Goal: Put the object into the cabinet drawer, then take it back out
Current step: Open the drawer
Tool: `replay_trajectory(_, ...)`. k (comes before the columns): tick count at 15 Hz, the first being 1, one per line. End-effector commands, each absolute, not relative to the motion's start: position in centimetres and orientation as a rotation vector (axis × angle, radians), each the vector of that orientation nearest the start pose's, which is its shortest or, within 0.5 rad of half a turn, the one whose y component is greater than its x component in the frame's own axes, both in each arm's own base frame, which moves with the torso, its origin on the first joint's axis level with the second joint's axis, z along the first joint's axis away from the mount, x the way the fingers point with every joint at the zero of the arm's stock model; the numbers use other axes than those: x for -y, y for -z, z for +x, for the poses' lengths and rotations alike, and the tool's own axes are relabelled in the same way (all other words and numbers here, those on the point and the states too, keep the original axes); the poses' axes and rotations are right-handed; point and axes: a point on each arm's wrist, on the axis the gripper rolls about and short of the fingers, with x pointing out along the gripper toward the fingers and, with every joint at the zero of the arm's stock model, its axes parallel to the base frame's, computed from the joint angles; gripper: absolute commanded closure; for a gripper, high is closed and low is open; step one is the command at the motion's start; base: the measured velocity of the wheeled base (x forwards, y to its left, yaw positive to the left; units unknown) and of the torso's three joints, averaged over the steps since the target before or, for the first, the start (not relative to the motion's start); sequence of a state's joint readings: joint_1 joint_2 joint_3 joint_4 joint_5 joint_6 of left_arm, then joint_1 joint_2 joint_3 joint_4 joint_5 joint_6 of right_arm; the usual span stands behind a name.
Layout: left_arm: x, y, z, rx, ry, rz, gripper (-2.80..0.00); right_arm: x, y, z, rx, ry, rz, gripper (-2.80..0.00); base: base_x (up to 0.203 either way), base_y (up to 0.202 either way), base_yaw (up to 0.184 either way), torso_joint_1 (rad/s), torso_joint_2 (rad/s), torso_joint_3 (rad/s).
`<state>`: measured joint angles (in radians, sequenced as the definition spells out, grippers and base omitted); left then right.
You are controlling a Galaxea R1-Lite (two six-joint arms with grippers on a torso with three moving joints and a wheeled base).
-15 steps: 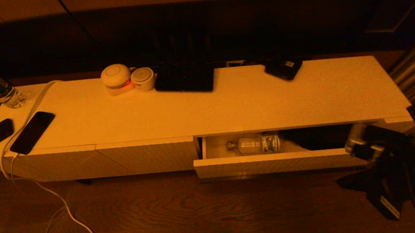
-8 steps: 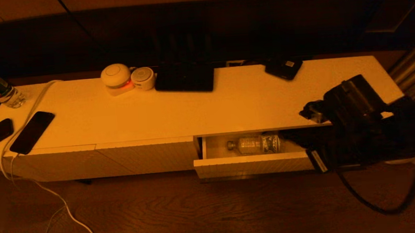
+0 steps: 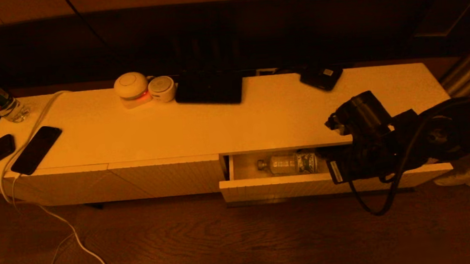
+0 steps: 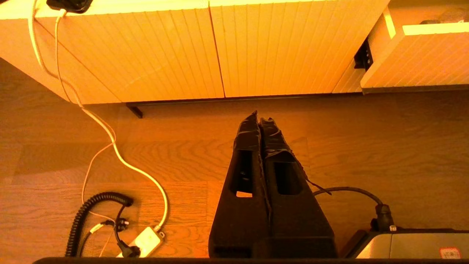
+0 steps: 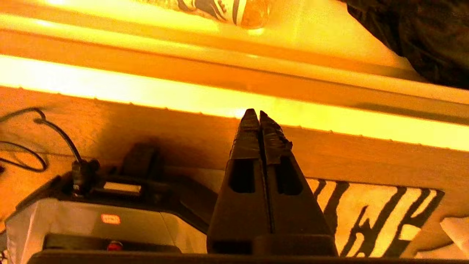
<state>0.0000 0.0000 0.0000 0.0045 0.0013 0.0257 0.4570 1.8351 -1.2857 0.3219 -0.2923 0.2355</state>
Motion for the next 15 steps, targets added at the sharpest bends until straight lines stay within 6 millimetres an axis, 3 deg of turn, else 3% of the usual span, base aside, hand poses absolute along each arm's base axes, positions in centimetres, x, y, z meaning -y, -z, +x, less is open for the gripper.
replay_trajectory(1,0.0,-7.5,-2.3,-0.005,-0.001,0.026,0.00,-14.5,-18.1,30.8,-0.800,-0.061,-0.087,0.00,0.000,0.000,0.000,0.000,0.00,0.000)
replay_trajectory(15,0.0,-7.5,-2.3,-0.005,-0.001,0.026,0.00,-13.3,-17.3,34.6,-0.673,-0.044,-0.104,0.00,0.000,0.000,0.000,0.000,0.00,0.000)
